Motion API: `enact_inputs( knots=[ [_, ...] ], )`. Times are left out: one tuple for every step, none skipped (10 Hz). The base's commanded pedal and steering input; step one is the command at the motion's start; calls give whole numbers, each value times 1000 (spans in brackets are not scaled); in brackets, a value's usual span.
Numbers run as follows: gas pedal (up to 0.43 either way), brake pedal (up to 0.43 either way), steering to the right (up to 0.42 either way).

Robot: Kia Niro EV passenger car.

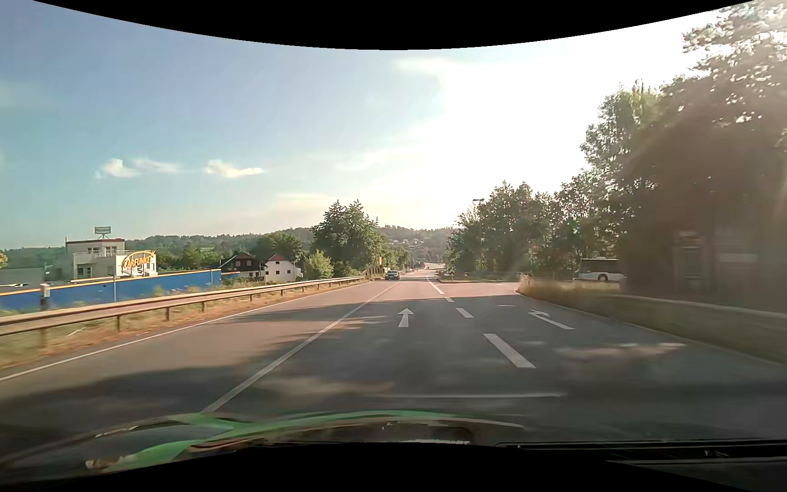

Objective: Follow the waypoints while adhering to traffic rules and regulations

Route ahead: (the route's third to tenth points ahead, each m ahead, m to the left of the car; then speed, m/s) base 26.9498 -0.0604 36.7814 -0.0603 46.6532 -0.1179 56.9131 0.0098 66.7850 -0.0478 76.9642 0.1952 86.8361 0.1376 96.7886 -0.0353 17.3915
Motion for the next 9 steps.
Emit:
enact_inputs(
  knots=[
    [8,0,-2],
    [0,0,-2],
    [0,0,-2],
    [0,0,-2],
    [0,0,-2],
    [0,0,-2],
    [0,0,-2],
    [0,0,-2],
    [39,0,-2]
  ],
)
